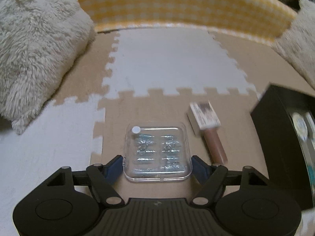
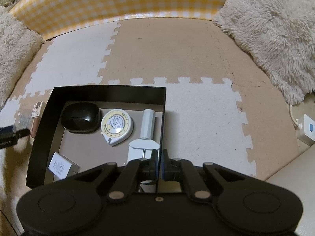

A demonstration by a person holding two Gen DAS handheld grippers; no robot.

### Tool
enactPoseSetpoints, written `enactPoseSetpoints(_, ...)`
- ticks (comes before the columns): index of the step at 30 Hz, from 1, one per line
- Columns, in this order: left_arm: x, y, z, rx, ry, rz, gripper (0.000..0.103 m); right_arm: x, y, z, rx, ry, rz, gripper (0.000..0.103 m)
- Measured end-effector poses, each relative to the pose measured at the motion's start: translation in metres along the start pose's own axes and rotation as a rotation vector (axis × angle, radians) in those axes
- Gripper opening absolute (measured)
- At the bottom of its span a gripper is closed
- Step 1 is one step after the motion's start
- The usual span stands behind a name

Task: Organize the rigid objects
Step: 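Close the left tool on the clear blister pack, then carry the blister pack into the tray box and open the left tool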

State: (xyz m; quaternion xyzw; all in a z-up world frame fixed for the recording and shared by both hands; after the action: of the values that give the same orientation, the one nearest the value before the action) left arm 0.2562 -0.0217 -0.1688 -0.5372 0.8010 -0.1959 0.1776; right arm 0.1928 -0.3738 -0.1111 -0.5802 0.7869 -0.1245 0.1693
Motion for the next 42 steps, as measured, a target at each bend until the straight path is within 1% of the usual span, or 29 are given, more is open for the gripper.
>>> enactPoseSetpoints(4,0.002,0.014,-0.010,-0.064,0.003,0.011,0.075,0.001,0.000,0.000,0.001,-0.005,0.002,0.004)
enactPoseSetpoints(7,0.003,0.020,-0.017,-0.066,0.006,-0.010,0.076,0.001,0.000,0.000,-0.001,-0.004,0.006,0.004)
enactPoseSetpoints(8,0.003,0.019,-0.018,-0.057,0.005,-0.020,0.078,0.002,0.000,0.000,0.000,-0.004,0.004,0.004)
enactPoseSetpoints(9,0.003,0.018,-0.019,-0.047,0.000,-0.026,0.086,0.001,0.000,0.000,0.000,-0.002,0.002,0.004)
enactPoseSetpoints(11,0.002,0.014,-0.019,-0.024,-0.018,-0.038,0.095,0.001,0.000,0.000,0.000,-0.003,0.003,0.004)
enactPoseSetpoints(13,0.000,0.010,-0.017,-0.008,-0.017,-0.059,0.095,0.001,0.000,0.000,0.000,-0.004,0.005,0.004)
enactPoseSetpoints(17,-0.003,0.008,-0.007,-0.017,-0.031,-0.106,0.094,0.001,0.000,0.000,0.001,-0.001,0.000,0.004)
enactPoseSetpoints(19,0.000,0.010,-0.002,-0.035,-0.042,-0.092,0.092,0.001,0.000,0.000,0.000,0.001,-0.002,0.004)
enactPoseSetpoints(20,0.001,0.011,0.000,-0.042,-0.047,-0.088,0.090,0.001,0.000,0.000,0.000,0.002,-0.002,0.004)
enactPoseSetpoints(22,0.003,0.010,0.000,-0.035,-0.058,-0.073,0.087,0.001,0.000,0.000,0.000,0.002,-0.003,0.004)
enactPoseSetpoints(24,0.004,0.009,-0.002,-0.025,-0.057,-0.070,0.074,0.001,0.000,0.000,0.000,0.001,-0.002,0.004)
enactPoseSetpoints(29,0.007,0.010,-0.005,-0.022,-0.061,-0.064,0.074,0.001,0.000,0.000,0.000,0.001,-0.002,0.004)
enactPoseSetpoints(32,0.009,0.009,-0.010,-0.006,-0.048,-0.074,0.074,0.001,0.000,0.000,0.000,0.001,-0.002,0.004)
enactPoseSetpoints(38,0.017,0.000,-0.030,0.064,-0.024,-0.081,0.074,0.001,0.000,0.000,-0.001,-0.003,0.003,0.004)
enactPoseSetpoints(42,0.028,-0.009,-0.048,0.126,-0.002,-0.085,0.074,0.001,0.000,0.000,-0.001,-0.004,0.005,0.004)
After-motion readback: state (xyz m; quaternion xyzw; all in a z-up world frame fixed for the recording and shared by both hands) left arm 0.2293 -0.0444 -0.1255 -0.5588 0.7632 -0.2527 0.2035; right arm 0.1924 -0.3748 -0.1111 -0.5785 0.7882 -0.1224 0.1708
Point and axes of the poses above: each gripper's, at about its wrist camera, not at the fingertips, and z roughly the way its jaws point, x to its right, y to its underside, the point moved 1 cm from there along z, roughly the way its jaws point, and after that the axes turned 10 degrees about z, right-handed, at the moved point
